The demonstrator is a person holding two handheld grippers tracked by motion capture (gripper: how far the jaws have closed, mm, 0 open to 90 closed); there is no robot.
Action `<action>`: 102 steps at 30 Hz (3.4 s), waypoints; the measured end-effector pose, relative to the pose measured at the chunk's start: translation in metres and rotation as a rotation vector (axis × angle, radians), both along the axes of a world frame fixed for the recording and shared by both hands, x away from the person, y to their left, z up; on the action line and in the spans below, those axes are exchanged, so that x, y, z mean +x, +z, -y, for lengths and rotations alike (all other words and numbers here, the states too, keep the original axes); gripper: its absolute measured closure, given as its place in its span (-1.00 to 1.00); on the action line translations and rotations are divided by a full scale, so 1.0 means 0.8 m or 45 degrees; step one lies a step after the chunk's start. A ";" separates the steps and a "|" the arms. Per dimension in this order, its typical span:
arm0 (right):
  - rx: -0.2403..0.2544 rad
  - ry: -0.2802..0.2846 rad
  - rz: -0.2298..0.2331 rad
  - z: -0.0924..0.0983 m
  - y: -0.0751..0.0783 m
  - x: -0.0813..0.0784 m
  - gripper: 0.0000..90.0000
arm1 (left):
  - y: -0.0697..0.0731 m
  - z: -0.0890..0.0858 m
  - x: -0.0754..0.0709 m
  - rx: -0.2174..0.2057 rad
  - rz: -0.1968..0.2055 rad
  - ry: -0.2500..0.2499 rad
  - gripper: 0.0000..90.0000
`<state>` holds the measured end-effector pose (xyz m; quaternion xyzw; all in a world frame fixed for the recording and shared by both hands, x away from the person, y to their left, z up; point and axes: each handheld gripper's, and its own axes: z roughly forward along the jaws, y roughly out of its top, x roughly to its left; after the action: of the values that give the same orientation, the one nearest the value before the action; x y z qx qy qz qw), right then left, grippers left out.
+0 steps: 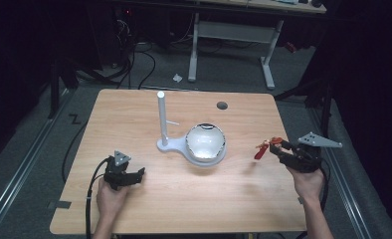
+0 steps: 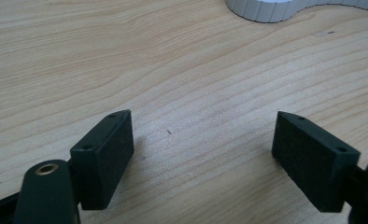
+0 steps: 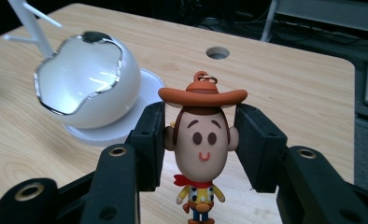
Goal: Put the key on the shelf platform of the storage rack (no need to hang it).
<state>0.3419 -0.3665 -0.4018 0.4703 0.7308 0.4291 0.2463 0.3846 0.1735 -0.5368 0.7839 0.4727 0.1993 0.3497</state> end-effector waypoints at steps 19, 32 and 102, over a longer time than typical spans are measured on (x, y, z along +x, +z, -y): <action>0.053 0.191 0.057 -0.050 0.053 -0.001 0.23 | 0.000 0.000 0.000 0.003 0.000 0.000 -0.53; 0.031 0.334 0.082 -0.098 0.080 0.013 0.23 | 0.000 0.001 0.000 0.005 0.001 -0.001 -0.53; -0.107 0.407 -0.204 -0.221 -0.032 0.120 0.22 | 0.000 0.001 -0.001 0.003 0.000 -0.005 -0.53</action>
<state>0.4377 -0.1894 -0.4278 0.3703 0.8307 0.3930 0.1355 0.3842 0.1731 -0.5368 0.7852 0.4711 0.1993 0.3490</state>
